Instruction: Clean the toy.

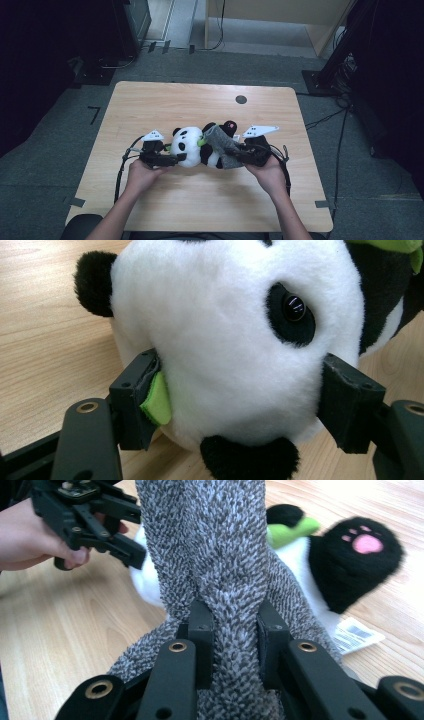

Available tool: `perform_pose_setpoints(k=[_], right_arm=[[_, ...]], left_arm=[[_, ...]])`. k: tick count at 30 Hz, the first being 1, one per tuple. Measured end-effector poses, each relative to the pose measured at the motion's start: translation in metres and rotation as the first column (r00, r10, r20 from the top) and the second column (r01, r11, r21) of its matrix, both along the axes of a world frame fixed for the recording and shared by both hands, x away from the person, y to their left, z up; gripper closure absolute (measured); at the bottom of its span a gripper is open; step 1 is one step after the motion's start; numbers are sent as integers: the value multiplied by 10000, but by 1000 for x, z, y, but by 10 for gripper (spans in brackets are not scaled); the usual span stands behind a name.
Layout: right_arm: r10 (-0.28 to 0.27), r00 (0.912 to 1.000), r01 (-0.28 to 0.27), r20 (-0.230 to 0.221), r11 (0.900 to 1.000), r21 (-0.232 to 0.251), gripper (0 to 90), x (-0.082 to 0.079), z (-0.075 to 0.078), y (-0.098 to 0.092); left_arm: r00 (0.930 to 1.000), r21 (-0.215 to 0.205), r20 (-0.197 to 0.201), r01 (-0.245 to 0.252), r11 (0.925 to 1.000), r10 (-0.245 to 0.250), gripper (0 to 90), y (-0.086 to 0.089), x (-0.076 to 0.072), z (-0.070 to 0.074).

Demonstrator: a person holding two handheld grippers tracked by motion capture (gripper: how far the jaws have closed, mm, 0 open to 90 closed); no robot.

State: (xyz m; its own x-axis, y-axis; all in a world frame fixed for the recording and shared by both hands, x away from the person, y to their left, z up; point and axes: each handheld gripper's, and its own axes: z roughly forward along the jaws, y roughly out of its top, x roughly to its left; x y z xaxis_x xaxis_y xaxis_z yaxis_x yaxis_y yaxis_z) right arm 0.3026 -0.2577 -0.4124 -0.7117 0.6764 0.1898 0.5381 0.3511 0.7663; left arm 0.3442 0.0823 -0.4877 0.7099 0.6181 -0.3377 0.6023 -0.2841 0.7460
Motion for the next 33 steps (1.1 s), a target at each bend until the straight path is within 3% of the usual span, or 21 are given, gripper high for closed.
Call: perform_pose_setpoints(k=[6,15,18,21,27,33], right_arm=[[-523,9986,523,-88,9986,-92,753,5,-4,-14],[-1082,9938,1064,-237,9921,-665,757,12,-10,-28],[-1341,9908,1329,-193,9896,-543,759,13,-7,-35],[-1391,9901,1392,182,9902,-60,759,10,8,-37],[-659,9927,614,1009,9970,466,759,4,40,-6],[304,9918,-311,1241,9995,39,759,14,38,48]], left_arm=[[9999,36,151,57,10000,-57,276,0,0,-1],[9999,-9,135,35,10000,-35,275,0,0,-1],[9999,-58,159,16,10000,-15,275,0,0,-2],[9998,-103,177,-60,9999,62,277,0,-1,-2],[9996,125,269,-110,9999,106,303,-2,-5,3],[9996,88,198,-196,9998,194,313,-4,-7,4]])
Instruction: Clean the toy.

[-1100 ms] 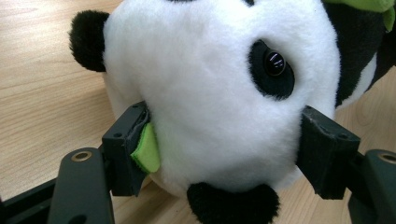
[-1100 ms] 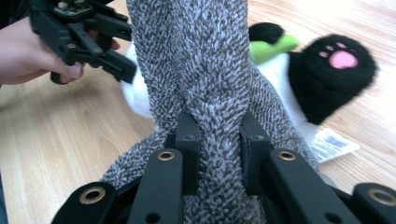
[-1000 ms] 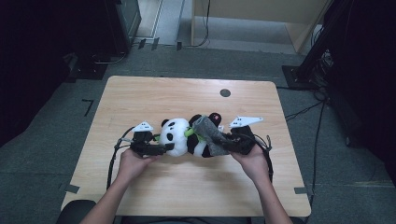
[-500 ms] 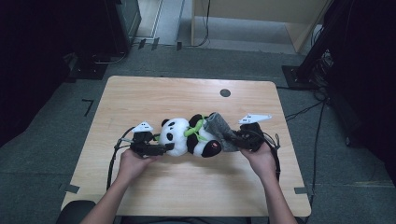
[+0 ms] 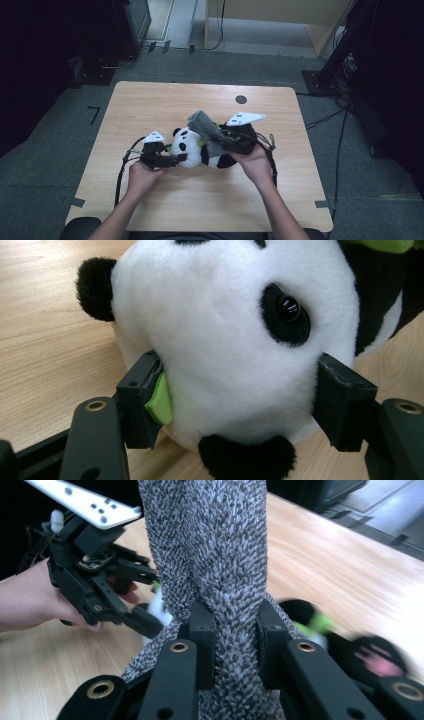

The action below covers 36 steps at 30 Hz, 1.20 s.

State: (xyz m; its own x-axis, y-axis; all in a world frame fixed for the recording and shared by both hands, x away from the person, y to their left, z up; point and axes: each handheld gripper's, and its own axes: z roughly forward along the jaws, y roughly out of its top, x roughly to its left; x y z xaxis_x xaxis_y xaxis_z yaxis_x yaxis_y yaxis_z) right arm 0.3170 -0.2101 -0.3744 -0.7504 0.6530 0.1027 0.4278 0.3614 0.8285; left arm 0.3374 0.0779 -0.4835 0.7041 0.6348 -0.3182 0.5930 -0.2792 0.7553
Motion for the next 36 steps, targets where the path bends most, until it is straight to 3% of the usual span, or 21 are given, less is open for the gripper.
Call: perform_pose_setpoints(k=[4,6,8,14,17,22,30,36], right_arm=[[288,9994,-307,-204,9944,-1015,759,2,-19,32],[438,9982,-482,-406,9920,-1168,759,2,-32,40],[544,9981,-575,-299,9917,-1147,761,-1,-41,44],[887,9959,-903,-191,9895,-1132,766,-12,-54,43],[1033,9946,-1017,24,9830,-1528,768,-20,-58,44],[1189,9929,-1177,-104,9616,-2479,772,-32,-70,49],[1055,9944,-1051,-102,9682,-2270,773,-37,-79,41],[967,9953,-962,-111,9605,-2611,773,-43,-86,36]], left_arm=[[9999,-27,-17,-113,9999,113,315,-2,-1,0],[9999,43,-38,-137,9999,137,317,-2,-1,0],[9998,48,-78,-157,9999,157,320,-1,-1,-1],[9992,-3,-319,-244,9997,244,328,-1,0,-1],[9991,7,-363,-228,9997,228,328,-1,0,-1],[9976,-198,-619,-310,9993,297,328,1,3,-2],[9970,-134,-757,-178,9998,167,329,1,7,0],[9956,-270,-909,-244,9993,218,330,1,8,-1]])
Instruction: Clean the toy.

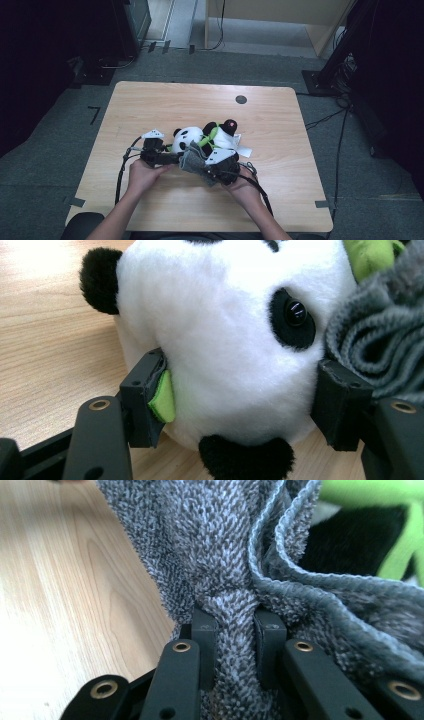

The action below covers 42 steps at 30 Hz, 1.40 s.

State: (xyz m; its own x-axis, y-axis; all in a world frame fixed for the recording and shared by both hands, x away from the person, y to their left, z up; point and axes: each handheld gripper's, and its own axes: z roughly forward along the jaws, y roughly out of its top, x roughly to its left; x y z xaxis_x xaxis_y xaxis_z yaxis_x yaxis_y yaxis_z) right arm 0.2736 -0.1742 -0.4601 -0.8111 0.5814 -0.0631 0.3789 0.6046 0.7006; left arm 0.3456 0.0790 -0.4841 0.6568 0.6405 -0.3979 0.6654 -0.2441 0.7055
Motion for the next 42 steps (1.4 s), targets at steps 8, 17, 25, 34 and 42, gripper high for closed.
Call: perform_pose_setpoints(k=[8,17,25,34,42], right_arm=[[154,9999,-154,-10,9958,-901,774,-5,-11,6],[211,9951,-178,-962,9992,345,773,-3,6,3],[107,9999,-117,64,9832,1824,772,-11,59,-10],[-635,9911,400,1172,9804,1929,765,16,80,0],[-826,9900,781,1144,9960,438,757,40,49,36]], left_arm=[[9998,122,194,55,9999,-57,327,-1,0,0],[9993,132,349,86,9999,-91,325,-1,0,-1],[9984,329,539,130,9994,-147,324,-3,-4,1],[9961,208,878,-88,9997,69,322,-4,-11,-3],[9944,227,1046,-171,9996,146,323,-4,-15,-5]])
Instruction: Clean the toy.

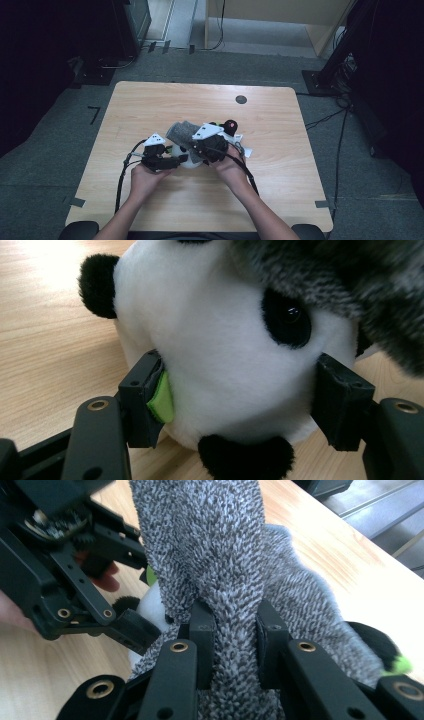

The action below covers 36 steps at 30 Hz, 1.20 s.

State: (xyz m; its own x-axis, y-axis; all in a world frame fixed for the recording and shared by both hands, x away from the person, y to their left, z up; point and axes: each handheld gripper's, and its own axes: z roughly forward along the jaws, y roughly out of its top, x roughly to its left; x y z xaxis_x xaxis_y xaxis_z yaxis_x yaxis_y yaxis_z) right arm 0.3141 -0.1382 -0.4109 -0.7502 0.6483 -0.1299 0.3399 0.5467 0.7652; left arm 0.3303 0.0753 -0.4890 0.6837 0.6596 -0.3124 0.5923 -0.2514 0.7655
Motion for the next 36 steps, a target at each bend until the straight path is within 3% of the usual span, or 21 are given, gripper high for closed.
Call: perform_pose_setpoints(k=[2,7,15,23,28,33,36], right_arm=[[71,9996,-65,269,9998,-207,758,-2,-2,4],[225,9997,-225,13,9997,-27,765,-3,-5,1],[660,9977,-657,175,9977,-183,770,-18,-16,-11],[758,9971,-764,-104,9935,-843,775,-35,-34,-18],[652,9975,-682,-268,9890,-1309,774,-45,-49,-15],[726,9965,-805,-404,9637,-2545,775,-50,-72,-12],[645,9961,-780,-608,9634,-2566,775,-50,-77,-15]], left_arm=[[10000,-69,-2,-16,10000,16,323,1,0,-1],[10000,69,-3,-9,10000,9,323,0,-1,-1],[9993,-66,-366,32,10000,-34,327,1,3,1],[9970,-200,-764,81,9998,-96,332,2,11,3],[9952,102,-962,178,9998,-167,342,0,14,6],[9943,52,-1044,212,9998,-206,344,1,17,7],[9954,126,-914,282,9995,-270,345,0,18,7]])
